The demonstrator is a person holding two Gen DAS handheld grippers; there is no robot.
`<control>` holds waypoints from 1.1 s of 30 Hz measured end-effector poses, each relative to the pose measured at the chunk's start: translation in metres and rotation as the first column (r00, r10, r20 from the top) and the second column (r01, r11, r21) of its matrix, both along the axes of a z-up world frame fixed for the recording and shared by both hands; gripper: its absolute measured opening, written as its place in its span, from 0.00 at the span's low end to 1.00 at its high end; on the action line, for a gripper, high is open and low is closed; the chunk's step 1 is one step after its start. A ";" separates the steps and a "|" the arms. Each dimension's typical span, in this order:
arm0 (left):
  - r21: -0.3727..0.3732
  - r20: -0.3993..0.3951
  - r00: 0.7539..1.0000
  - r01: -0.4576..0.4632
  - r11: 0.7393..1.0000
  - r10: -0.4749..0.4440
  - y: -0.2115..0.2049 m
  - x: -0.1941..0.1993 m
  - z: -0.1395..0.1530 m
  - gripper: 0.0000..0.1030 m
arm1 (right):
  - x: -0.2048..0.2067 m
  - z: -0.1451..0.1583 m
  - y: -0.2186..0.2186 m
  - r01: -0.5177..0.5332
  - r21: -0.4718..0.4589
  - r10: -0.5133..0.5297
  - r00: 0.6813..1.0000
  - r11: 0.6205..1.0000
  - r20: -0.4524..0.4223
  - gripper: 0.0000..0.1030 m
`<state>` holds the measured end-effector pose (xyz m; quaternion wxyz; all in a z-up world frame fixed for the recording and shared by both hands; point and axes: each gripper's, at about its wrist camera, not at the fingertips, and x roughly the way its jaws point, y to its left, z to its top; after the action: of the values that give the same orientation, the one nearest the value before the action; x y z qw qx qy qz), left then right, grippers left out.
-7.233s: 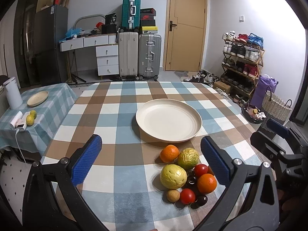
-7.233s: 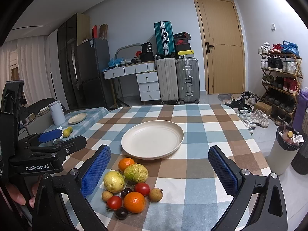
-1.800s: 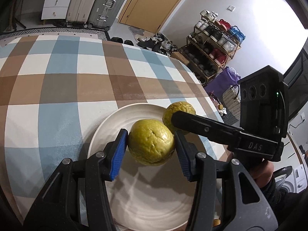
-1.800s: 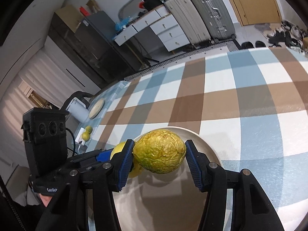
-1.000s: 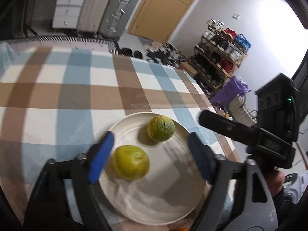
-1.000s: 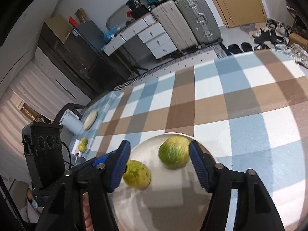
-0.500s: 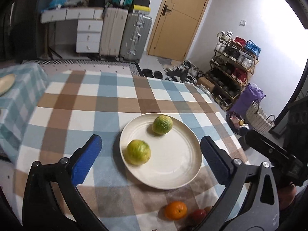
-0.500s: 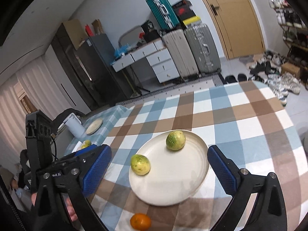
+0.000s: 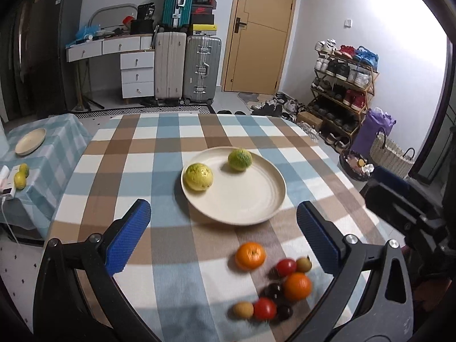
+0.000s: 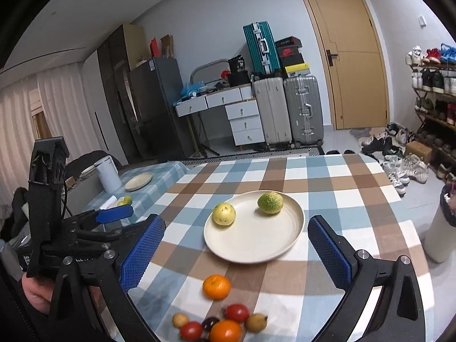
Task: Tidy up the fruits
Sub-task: 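Withdraw both tools from the plate back toward the fruit pile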
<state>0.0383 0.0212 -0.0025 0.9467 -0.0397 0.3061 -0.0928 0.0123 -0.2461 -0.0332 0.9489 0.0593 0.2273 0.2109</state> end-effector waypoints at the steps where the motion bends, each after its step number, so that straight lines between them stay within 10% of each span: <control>1: 0.005 0.000 1.000 0.000 1.000 0.000 -0.001 -0.008 -0.001 0.99 | -0.007 0.000 0.000 0.004 -0.006 -0.004 1.000 1.000 0.009 1.00; 33: -0.065 -0.104 0.984 0.135 0.989 -0.141 -0.007 -0.062 -0.086 0.99 | -0.075 -0.078 -0.012 -0.010 -0.024 0.007 0.994 1.000 -0.109 1.00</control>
<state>-0.0238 0.0143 -0.0889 0.9183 -0.0508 0.3563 -0.1647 -0.0625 -0.2586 -0.1107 0.9349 0.0579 0.2814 0.2084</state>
